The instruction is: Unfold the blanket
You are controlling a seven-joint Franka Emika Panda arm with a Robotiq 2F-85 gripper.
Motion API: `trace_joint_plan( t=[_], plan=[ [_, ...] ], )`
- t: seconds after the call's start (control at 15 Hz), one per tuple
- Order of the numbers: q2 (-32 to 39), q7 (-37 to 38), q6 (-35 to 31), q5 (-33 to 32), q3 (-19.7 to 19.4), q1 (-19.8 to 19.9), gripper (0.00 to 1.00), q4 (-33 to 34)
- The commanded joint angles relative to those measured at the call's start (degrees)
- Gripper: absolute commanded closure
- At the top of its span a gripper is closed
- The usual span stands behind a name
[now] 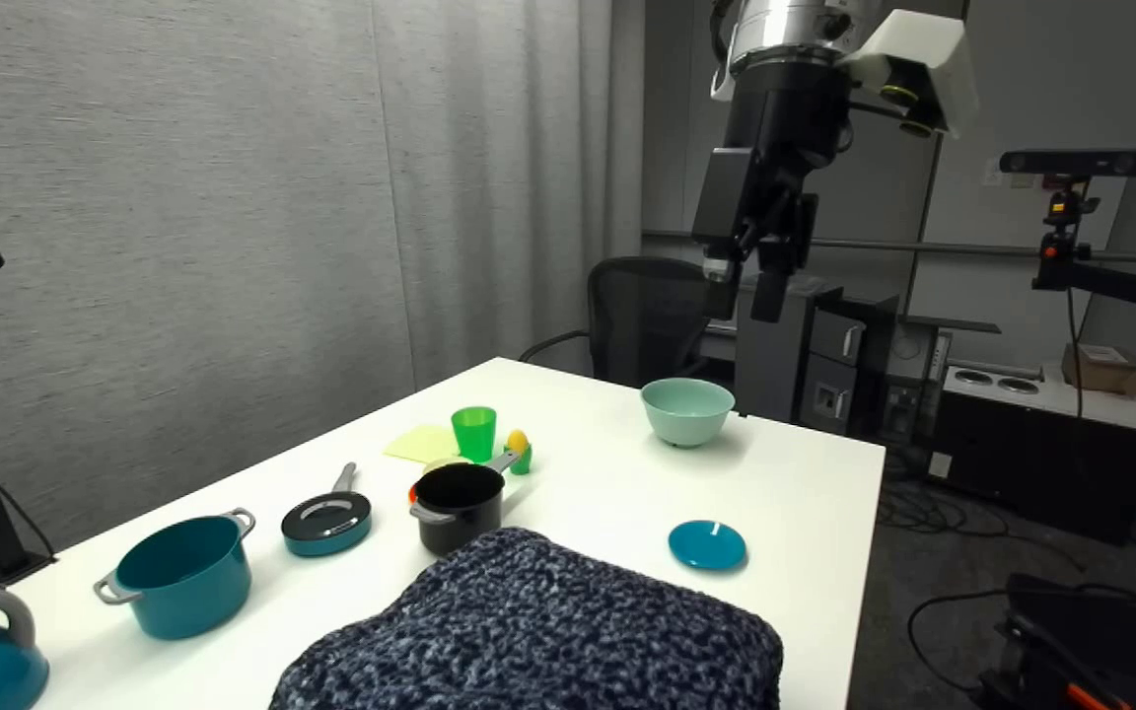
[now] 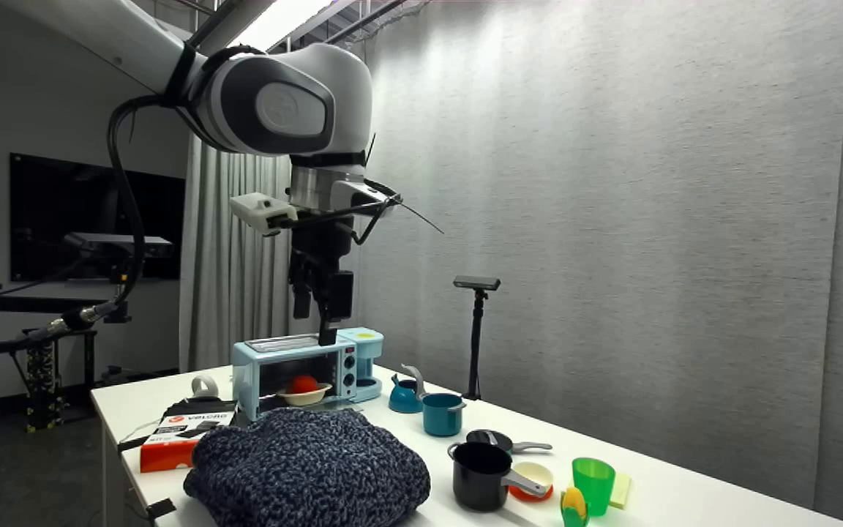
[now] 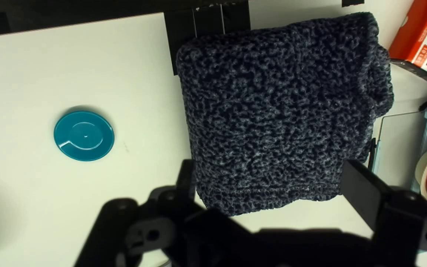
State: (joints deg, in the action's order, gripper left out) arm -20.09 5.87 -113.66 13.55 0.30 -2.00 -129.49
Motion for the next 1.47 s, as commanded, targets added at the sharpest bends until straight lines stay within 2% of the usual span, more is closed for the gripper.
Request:
trace_joint_plan(
  t=[0.0, 0.33, 0.6, 0.8, 1.0, 1.2, 1.27, 1.4],
  plan=[
    [0.4, -0.1, -0.3, 0.1, 0.2, 0.3, 0.00, 0.8],
    [4.7, -3.2, -5.1, 1.9, 0.1, -0.8, 0.00, 5.9],
    [11.7, -7.8, -10.7, 9.5, -0.4, -2.5, 0.00, 9.5],
    [19.0, -10.5, -8.8, 14.6, 0.7, -3.3, 0.00, 13.5],
    [25.8, -10.8, -4.9, 13.3, 2.7, -3.4, 0.00, 18.2],
    [28.9, -10.5, -3.3, 10.0, 4.5, -3.4, 0.00, 21.3],
    [26.6, -10.1, -5.9, 11.6, 4.5, -2.8, 0.00, 17.2],
    [28.2, -10.1, -5.4, 10.8, 5.1, -3.0, 0.00, 19.0]
  ],
)
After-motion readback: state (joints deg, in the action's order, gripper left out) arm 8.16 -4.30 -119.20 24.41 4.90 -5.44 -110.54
